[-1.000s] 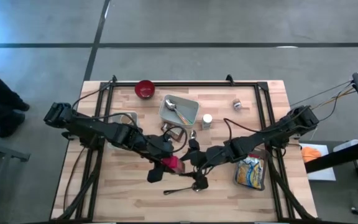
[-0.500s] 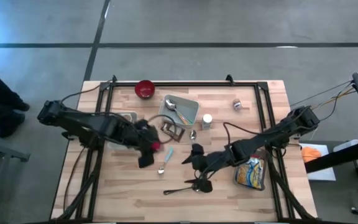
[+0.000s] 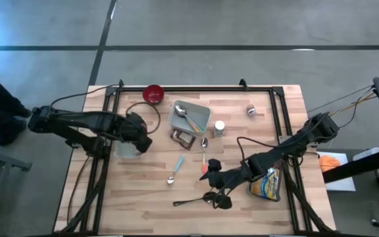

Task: Pick & Place Food Item
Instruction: Put the red seasoning can into the left gray bin

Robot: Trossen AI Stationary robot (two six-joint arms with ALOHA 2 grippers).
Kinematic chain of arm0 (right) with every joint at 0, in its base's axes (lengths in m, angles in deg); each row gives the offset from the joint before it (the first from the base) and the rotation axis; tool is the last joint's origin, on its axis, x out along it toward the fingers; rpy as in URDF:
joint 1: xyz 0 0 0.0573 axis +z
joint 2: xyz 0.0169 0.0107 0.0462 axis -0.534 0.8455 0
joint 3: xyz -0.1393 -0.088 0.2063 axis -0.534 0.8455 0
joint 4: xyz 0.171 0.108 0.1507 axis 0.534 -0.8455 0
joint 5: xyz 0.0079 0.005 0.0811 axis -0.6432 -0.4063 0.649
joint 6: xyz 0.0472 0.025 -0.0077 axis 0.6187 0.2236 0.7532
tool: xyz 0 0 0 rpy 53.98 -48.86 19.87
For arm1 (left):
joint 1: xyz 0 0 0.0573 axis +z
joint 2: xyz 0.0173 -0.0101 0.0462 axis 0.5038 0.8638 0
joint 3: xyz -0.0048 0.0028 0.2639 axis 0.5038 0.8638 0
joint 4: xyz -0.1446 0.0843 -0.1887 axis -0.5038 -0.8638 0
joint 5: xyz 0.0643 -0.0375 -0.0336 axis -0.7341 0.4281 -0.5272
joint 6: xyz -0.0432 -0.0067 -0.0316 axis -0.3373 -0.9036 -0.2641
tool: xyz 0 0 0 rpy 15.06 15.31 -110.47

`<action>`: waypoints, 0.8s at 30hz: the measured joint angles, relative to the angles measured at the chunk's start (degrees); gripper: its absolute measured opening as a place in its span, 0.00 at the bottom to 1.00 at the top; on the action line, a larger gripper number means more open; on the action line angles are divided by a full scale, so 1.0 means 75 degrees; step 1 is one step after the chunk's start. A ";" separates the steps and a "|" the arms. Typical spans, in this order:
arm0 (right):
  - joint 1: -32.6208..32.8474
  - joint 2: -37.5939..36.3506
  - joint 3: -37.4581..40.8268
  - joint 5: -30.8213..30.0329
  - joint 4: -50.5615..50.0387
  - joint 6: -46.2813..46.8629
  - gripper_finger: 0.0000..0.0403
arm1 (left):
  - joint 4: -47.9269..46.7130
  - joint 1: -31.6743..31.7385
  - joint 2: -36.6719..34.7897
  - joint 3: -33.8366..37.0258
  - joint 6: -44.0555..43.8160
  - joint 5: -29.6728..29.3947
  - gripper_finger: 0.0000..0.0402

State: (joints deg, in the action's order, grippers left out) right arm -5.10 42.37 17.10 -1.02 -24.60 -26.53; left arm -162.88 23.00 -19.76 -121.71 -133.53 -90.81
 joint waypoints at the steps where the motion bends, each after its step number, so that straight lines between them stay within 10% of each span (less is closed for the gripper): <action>1: 0.0016 0.0000 0.0040 0.0000 0.0002 0.0025 0.92 | -0.0038 0.0085 -0.0105 0.0173 -0.0375 0.0092 0.49; 24: 0.0012 0.0000 0.0099 0.0006 0.0002 -0.0001 0.92 | -0.0434 0.0666 -0.0840 0.2236 -0.3941 0.0523 0.49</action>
State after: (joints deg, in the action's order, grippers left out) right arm -5.01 42.37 17.84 -0.98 -24.59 -26.53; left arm -166.14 28.00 -26.07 -104.94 -163.09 -86.88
